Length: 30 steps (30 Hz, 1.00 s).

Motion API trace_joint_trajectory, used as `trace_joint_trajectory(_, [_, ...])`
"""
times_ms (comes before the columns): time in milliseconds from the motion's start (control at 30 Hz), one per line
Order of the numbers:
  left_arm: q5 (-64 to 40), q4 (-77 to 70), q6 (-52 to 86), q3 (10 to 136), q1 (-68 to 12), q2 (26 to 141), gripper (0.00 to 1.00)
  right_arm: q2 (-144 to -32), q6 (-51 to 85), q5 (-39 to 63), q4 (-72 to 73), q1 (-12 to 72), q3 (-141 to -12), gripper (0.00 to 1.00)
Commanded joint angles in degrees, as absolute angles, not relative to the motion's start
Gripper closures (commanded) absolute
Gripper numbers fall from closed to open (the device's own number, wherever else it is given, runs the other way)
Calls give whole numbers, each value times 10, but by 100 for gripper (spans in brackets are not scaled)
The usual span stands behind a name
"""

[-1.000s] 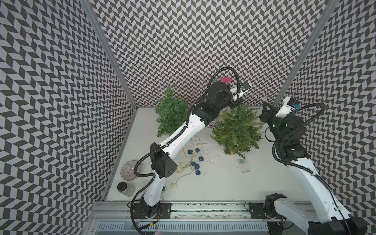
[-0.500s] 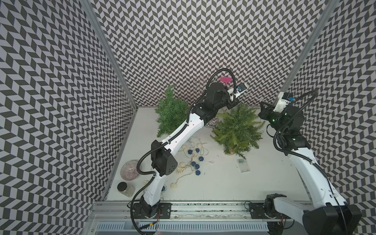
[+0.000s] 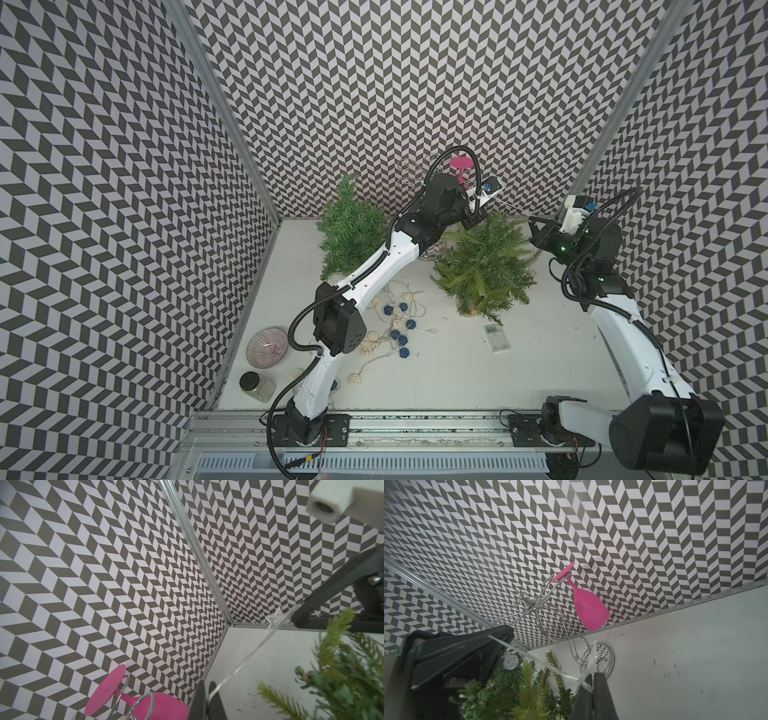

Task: Wrap string light around the christmas tree
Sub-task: Wrap the light string around the Christmas tree.

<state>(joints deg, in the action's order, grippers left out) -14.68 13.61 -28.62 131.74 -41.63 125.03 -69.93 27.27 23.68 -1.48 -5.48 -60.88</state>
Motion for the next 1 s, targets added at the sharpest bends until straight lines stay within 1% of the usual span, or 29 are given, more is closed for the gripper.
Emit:
trace_joint_trajectory(0, [-131,150,-280,1317,-392,1237,100,-703,276,261,-8,-75,-591,100])
trace_joint_trajectory(200, [-124,147,-282,1315,-392,1245,100,-703,274,251,-5,-75,-564,99])
trace_joint_trajectory(333, [-114,141,-278,1293,-395,1230,100,-707,286,313,23,-74,-544,95])
trace_joint_trajectory(400, [-105,127,-281,1283,-396,1223,100,-701,284,320,9,-74,-547,95])
trace_joint_trajectory(433, [-102,128,-281,1285,-394,1224,100,-693,287,307,2,-73,-549,92])
trace_joint_trajectory(467, [-103,131,-279,1289,-394,1225,100,-687,290,304,5,-71,-551,92])
trace_joint_trajectory(533, [-114,133,-276,1288,-394,1224,100,-675,285,287,-14,-63,-563,97])
trace_joint_trajectory(600, [-115,131,-276,1286,-395,1223,100,-662,273,249,-46,-52,-579,96])
trace_joint_trajectory(633, [-114,131,-275,1287,-395,1221,100,-652,271,230,-51,-47,-582,92])
trace_joint_trajectory(700, [-112,130,-272,1288,-395,1218,100,-636,274,210,-44,-45,-575,75])
trace_joint_trajectory(733, [-112,131,-271,1286,-395,1216,100,-630,277,214,-38,-45,-572,73])
trace_joint_trajectory(767, [-110,131,-271,1282,-394,1213,100,-628,278,229,-36,-44,-570,65])
trace_joint_trajectory(867, [-105,135,-268,1270,-395,1200,100,-624,279,250,-39,-40,-576,52])
trace_joint_trajectory(900, [-105,128,-269,1260,-396,1192,100,-618,283,235,-37,-40,-574,41])
trace_joint_trajectory(933, [-105,120,-267,1249,-396,1186,100,-614,286,223,-35,-40,-569,35])
trace_joint_trajectory(967, [-109,110,-266,1239,-396,1179,100,-611,286,218,-37,-40,-569,31])
